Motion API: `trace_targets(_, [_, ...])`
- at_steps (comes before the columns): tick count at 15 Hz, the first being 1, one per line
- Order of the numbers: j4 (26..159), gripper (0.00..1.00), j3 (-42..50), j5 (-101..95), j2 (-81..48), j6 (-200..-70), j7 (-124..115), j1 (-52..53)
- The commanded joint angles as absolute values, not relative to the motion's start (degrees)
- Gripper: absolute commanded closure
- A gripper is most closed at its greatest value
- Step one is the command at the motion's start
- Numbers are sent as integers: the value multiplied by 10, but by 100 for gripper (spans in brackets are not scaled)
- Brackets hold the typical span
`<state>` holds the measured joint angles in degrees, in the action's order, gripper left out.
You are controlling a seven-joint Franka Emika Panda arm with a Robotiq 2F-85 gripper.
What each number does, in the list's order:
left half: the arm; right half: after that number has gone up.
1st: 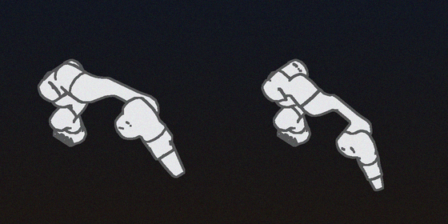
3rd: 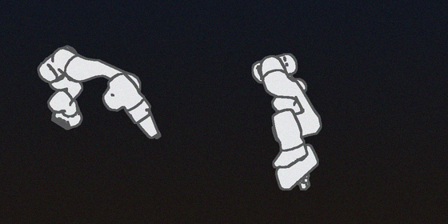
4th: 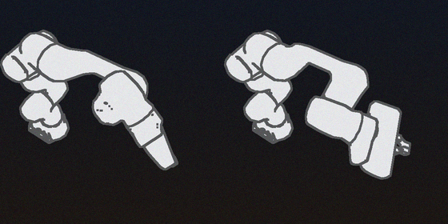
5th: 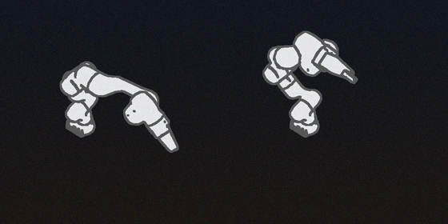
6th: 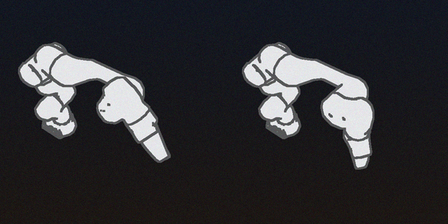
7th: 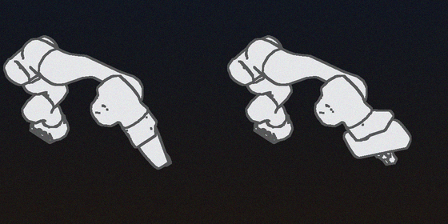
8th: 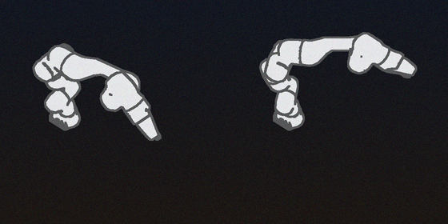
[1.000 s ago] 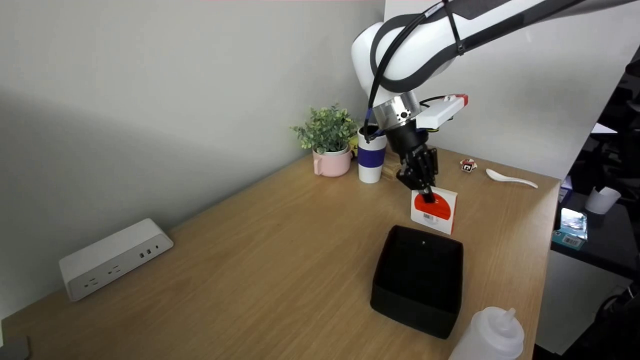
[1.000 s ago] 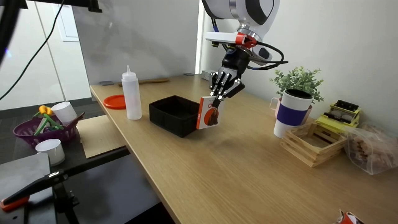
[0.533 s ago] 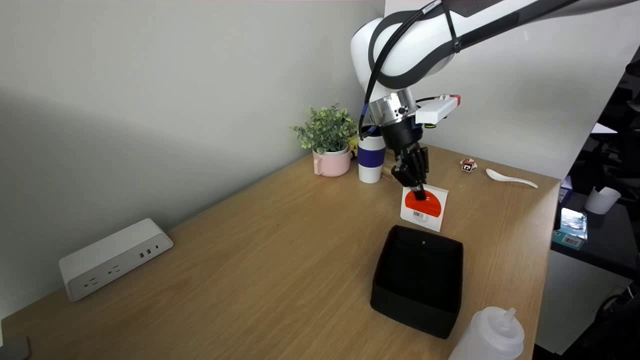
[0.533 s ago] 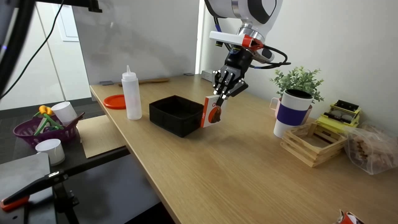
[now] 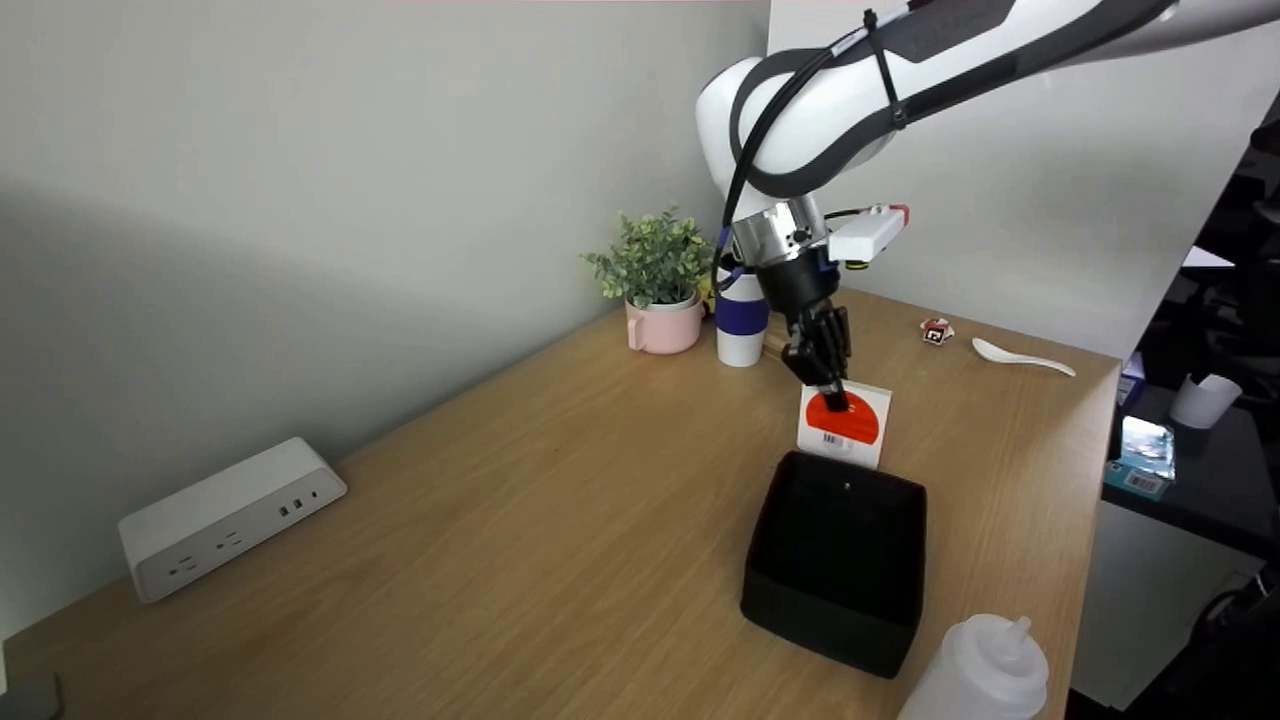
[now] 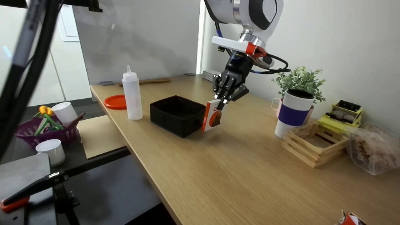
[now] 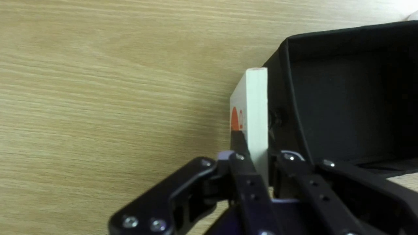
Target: Remove the white and orange book from the black box and put it on the table
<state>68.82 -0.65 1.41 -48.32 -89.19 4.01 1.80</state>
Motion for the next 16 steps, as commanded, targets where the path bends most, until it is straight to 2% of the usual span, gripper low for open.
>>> trace_targets(1, [659, 96, -13, 12, -503, -876, 52, 11])
trace_targets(6, [644, 96, -13, 13, -514, -869, 48, 11])
trace_targets(7, [642, 78, -12, 12, -516, -867, 47, 12])
trace_targets(8, [638, 73, -12, 12, -518, -866, 47, 11])
trace_targets(10, [637, 49, -12, 12, -519, -863, 47, 12])
trace_targets(16, [633, 5, -10, 10, -516, -856, 40, 14])
